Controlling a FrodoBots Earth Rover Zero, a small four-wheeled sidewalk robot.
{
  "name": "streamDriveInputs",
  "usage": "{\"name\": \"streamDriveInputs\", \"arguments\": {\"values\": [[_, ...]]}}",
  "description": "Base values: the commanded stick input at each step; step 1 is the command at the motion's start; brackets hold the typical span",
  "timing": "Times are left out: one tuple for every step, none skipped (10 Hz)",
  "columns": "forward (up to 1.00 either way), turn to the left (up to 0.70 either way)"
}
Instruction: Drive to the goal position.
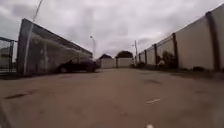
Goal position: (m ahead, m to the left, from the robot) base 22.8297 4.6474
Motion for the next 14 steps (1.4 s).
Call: {"name": "streamDriveInputs", "arguments": {"values": [[0.7,0.0],[0.7,0.0],[0.7,0.0],[0.7,-0.27],[0.7,-0.35],[0.7,0.0],[0.7,0.0],[0.7,0.0],[0.7,0.0],[0.7,0.0],[0.7,0.0],[0.7,0.0],[0.7,0.0],[0.7,0.0]]}}
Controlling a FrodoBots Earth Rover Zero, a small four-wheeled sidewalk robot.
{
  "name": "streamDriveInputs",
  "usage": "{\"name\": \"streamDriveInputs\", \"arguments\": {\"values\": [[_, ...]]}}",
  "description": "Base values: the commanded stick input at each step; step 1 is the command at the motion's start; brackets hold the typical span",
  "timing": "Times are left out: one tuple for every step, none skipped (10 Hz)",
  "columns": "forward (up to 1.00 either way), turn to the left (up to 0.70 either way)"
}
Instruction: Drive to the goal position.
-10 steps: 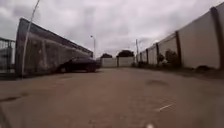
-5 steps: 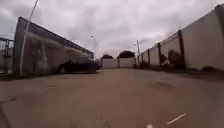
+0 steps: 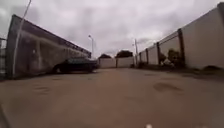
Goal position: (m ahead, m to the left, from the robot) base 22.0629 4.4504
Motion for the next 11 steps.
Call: {"name": "streamDriveInputs", "arguments": {"values": [[0.7,0.0],[0.7,0.0],[0.7,0.0],[0.7,0.0],[0.7,0.0],[0.7,0.0],[0.7,0.0],[0.7,0.0],[0.7,0.0],[0.7,0.0],[0.7,0.0]]}}
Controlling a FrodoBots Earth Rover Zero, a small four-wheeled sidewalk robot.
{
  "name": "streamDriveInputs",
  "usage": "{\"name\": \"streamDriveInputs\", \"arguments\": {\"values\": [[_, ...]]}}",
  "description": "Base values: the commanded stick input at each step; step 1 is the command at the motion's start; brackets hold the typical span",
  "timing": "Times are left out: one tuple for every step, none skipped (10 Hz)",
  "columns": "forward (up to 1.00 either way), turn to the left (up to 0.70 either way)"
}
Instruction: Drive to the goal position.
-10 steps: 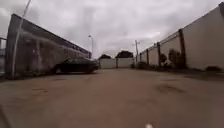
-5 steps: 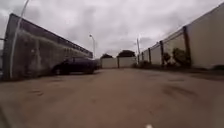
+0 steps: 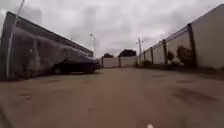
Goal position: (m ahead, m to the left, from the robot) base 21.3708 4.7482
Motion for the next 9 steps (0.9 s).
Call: {"name": "streamDriveInputs", "arguments": {"values": [[0.7,0.0],[0.7,-0.02],[0.7,-0.14],[0.7,-0.27],[0.7,-0.27],[0.7,0.0],[0.7,0.0],[0.7,0.0],[0.7,0.0]]}}
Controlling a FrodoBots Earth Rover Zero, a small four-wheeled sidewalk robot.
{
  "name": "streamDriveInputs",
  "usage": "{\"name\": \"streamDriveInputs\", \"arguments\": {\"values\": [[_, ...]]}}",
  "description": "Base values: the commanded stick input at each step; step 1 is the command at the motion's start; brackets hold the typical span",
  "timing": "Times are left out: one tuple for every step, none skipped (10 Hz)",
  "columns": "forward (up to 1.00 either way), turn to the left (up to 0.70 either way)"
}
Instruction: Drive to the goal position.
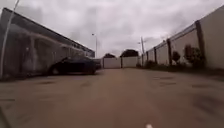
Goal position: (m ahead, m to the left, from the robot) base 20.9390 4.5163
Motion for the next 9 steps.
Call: {"name": "streamDriveInputs", "arguments": {"values": [[0.7,0.0],[0.7,0.0],[0.7,0.0],[0.7,0.0],[0.7,0.0],[0.7,0.0],[0.7,-0.05],[0.7,-0.28],[0.7,-0.18]]}}
